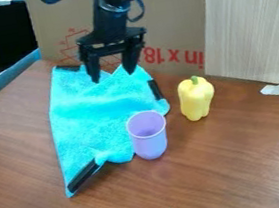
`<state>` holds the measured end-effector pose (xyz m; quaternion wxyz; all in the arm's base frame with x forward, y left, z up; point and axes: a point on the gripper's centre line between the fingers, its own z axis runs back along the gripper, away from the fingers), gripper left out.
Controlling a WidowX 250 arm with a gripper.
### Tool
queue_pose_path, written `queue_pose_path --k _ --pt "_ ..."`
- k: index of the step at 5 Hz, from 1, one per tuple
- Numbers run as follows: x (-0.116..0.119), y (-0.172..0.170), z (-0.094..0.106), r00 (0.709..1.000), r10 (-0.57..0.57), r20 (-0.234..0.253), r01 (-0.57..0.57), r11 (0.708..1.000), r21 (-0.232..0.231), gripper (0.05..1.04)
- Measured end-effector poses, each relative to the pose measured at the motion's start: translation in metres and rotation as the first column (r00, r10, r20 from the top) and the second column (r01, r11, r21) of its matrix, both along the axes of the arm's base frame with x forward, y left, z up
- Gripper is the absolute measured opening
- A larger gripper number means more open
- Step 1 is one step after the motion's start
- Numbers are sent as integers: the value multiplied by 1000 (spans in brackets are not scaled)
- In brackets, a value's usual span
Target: Unfold the cloth from the right to the left
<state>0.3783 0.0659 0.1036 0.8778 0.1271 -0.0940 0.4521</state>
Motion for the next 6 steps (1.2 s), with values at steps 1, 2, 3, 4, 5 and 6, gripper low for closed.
queue_pose_path --k 1,2,3,4,5,6 --pt "11 -12 -5 1000 -1 9 1 1000 2 1000" --pt "22 -21 -17 1000 -7 9 7 1000 11 1000" --pt "37 -25 -28 1000 10 12 -10 1000 16 1000" --pt "44 -27 -34 1000 23 11 -23 1000 19 1000" --pt "47 -31 -43 1000 24 3 -25 999 29 1000" --pt "50 -33 -45 1000 20 18 -21 999 36 1000"
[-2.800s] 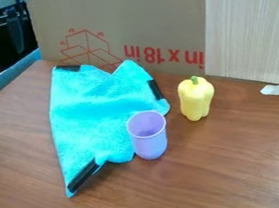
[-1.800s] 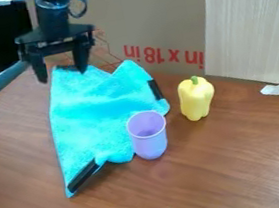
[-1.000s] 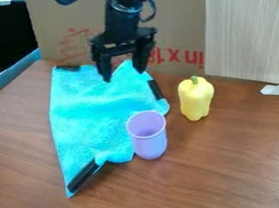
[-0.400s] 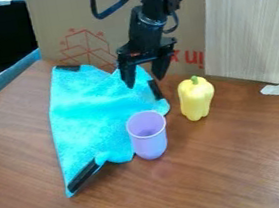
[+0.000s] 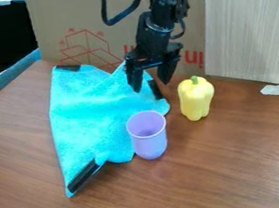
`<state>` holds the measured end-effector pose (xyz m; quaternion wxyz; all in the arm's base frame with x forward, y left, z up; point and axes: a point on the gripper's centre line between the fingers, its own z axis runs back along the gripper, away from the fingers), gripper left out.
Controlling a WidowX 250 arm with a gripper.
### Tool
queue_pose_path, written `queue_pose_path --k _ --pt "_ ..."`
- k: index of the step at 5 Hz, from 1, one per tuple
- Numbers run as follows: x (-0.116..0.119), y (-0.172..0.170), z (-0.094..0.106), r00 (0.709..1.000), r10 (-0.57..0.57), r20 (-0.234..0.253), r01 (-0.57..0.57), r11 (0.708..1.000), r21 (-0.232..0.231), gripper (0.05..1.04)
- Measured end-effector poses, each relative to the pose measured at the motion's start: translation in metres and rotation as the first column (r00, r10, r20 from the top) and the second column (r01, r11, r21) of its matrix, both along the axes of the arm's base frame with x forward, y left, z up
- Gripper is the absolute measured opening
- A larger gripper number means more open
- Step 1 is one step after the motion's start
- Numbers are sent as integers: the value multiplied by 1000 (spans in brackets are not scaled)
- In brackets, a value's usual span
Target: Unfold the cloth from the right to the left
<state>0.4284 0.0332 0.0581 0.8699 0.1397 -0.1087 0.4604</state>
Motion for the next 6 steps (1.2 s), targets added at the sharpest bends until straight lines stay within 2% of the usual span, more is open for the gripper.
queue_pose_path --k 2,3,4,5,6 --pt "2 0 -1 1000 0 15 0 1000 8 1000" --pt "1 2 -13 1000 -2 -10 2 1000 22 1000" --pt "0 4 -17 1000 -4 -25 5 999 35 958" --pt "-1 8 -18 999 -9 -37 10 999 43 679" --pt "-6 11 -23 998 -17 -61 19 1000 22 375"
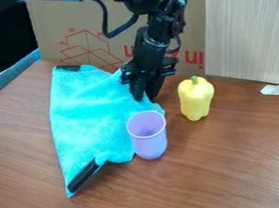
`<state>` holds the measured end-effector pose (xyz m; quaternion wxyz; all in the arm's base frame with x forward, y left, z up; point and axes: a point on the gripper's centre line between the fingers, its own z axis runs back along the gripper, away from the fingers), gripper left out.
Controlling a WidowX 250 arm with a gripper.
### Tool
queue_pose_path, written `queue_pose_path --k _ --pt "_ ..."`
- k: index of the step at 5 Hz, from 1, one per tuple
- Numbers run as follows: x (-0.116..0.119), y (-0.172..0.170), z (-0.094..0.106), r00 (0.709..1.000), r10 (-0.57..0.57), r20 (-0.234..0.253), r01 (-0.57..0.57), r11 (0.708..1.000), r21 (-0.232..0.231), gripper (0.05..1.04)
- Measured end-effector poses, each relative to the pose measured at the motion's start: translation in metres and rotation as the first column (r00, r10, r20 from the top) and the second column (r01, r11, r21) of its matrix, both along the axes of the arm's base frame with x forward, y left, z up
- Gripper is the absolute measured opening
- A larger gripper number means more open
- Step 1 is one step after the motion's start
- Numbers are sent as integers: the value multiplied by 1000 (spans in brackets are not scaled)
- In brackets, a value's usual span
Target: Unfold the cloth from the right to the left
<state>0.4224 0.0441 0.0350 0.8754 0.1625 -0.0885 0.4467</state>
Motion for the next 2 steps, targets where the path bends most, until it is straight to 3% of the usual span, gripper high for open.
queue_pose_path --k 1,2 --pt "-4 1 8 1000 -12 -16 11 999 -50 163" --pt "-10 6 31 1000 -11 -15 9 991 -132 69"
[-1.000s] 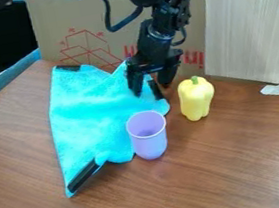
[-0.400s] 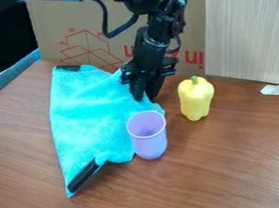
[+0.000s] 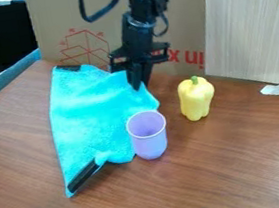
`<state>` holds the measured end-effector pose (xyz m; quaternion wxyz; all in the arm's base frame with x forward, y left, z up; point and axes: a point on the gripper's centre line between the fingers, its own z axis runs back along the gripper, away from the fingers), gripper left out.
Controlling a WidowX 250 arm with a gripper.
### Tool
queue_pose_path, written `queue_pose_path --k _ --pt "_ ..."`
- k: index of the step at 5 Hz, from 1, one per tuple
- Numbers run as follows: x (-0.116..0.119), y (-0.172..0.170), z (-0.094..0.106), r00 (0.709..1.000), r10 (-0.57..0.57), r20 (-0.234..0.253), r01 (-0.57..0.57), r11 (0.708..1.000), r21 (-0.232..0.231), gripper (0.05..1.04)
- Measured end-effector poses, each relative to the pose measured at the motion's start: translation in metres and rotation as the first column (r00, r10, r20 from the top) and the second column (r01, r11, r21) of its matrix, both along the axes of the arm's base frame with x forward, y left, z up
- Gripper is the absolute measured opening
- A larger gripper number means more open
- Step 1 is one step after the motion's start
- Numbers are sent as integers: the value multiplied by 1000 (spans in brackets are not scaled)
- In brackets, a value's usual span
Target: Unfold the cloth from the right to the left
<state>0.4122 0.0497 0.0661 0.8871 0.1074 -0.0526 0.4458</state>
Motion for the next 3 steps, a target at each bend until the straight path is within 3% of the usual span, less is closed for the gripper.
queue_pose_path --k 2,3 --pt "-17 26 37 1000 -8 5 9 991 -133 58" --pt "-27 47 43 1000 -25 0 25 989 -145 58"
